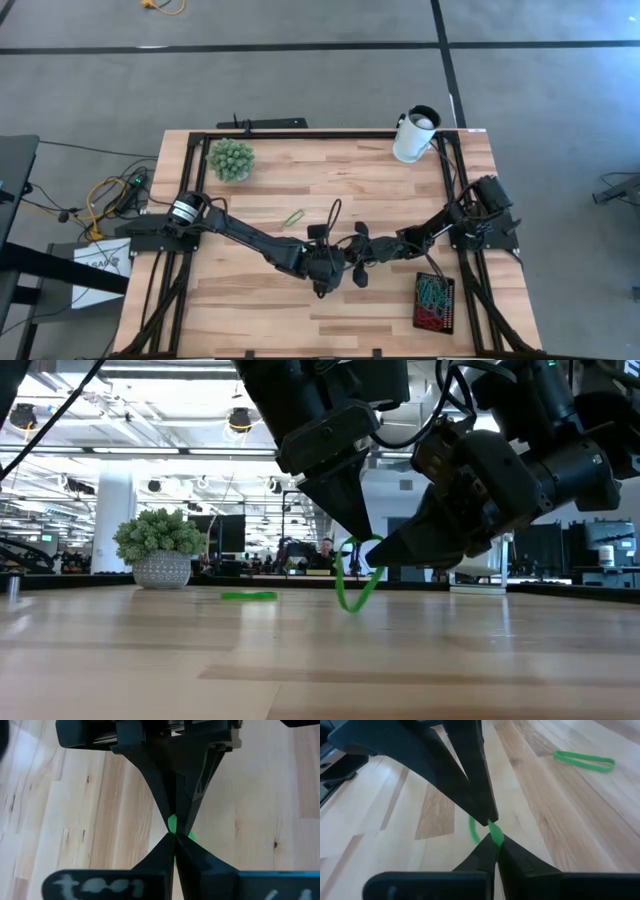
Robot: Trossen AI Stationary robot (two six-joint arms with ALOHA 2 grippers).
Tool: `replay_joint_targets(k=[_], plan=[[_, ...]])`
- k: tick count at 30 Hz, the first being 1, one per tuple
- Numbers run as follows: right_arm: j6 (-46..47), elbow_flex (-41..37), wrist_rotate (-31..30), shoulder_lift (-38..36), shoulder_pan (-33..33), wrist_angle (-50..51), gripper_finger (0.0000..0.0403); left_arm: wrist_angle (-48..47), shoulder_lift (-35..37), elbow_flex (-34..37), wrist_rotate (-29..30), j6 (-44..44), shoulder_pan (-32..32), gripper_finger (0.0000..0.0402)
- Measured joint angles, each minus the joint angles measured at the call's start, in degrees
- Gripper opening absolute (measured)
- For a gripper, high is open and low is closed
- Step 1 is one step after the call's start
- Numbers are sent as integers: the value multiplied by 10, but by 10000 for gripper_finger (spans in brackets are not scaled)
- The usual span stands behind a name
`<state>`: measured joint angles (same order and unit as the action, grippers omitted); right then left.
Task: Pick and place items into bin
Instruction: Put the bottom green rubberband into the black basket
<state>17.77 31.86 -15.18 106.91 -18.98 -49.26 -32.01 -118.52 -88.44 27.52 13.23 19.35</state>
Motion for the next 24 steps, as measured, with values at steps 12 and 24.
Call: replay_joint_targets(k=[12, 24], plan=[[19, 0, 1, 0, -7, 31, 2, 0, 0, 0, -2, -2, 0, 82], [66, 0, -1, -215, -62, 358, 1, -33, 0, -1, 0, 9, 0, 123]])
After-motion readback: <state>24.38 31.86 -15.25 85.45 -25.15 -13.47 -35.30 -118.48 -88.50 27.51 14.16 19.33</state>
